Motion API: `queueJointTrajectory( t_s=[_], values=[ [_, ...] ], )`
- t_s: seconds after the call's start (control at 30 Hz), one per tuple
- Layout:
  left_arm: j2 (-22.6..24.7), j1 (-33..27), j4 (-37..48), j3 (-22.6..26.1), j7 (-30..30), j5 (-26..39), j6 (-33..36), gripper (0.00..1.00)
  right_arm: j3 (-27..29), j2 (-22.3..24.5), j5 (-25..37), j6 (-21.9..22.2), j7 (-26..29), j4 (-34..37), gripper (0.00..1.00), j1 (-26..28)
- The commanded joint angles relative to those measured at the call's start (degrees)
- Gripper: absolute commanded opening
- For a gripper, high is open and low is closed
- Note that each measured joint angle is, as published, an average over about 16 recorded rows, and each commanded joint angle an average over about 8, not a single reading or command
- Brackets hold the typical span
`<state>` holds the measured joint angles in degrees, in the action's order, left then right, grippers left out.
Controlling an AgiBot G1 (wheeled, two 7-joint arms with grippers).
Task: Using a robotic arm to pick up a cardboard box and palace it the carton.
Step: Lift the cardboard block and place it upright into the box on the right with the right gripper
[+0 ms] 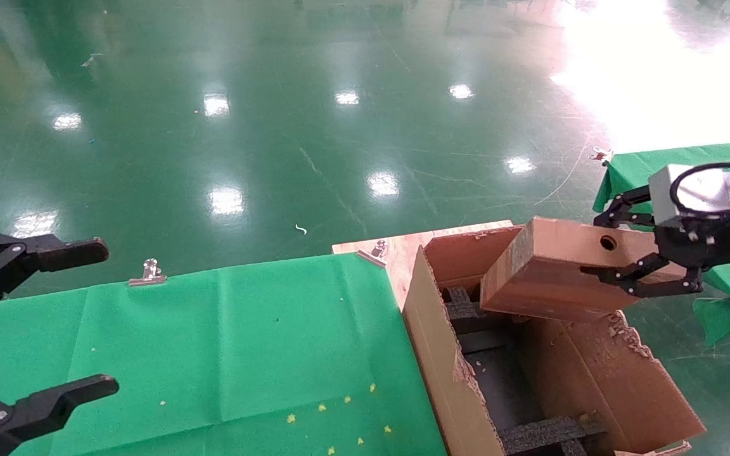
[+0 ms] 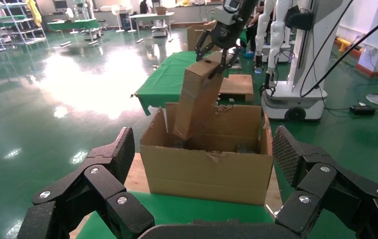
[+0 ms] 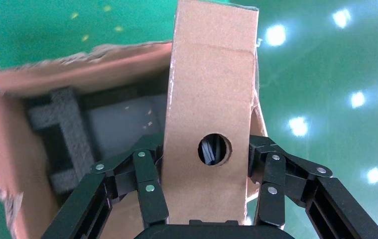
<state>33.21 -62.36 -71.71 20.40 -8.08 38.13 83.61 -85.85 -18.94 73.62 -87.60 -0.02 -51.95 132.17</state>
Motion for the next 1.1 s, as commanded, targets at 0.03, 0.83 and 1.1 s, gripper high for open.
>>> queueJointTrajectory(
  t_s=[0.03,0.83,1.1],
  values=[
    [0.00,0.00,0.00,0.00,0.00,0.00,0.00,1.00,-0.22,0.30,0.25,1.01,1.07,0.20,0.00,-0.20],
    [0.00,0.00,0.00,0.01,0.01,-0.01,0.00,1.00,-5.33,8.09,18.33,12.33,69.95,-25.53,0.00,-3.11],
    [0.00,0.00,0.00,0.01,0.01,-0.01,0.00,1.00,-7.12,8.01,20.45,15.10,80.23,-25.78,0.00,-5.77]
  ],
)
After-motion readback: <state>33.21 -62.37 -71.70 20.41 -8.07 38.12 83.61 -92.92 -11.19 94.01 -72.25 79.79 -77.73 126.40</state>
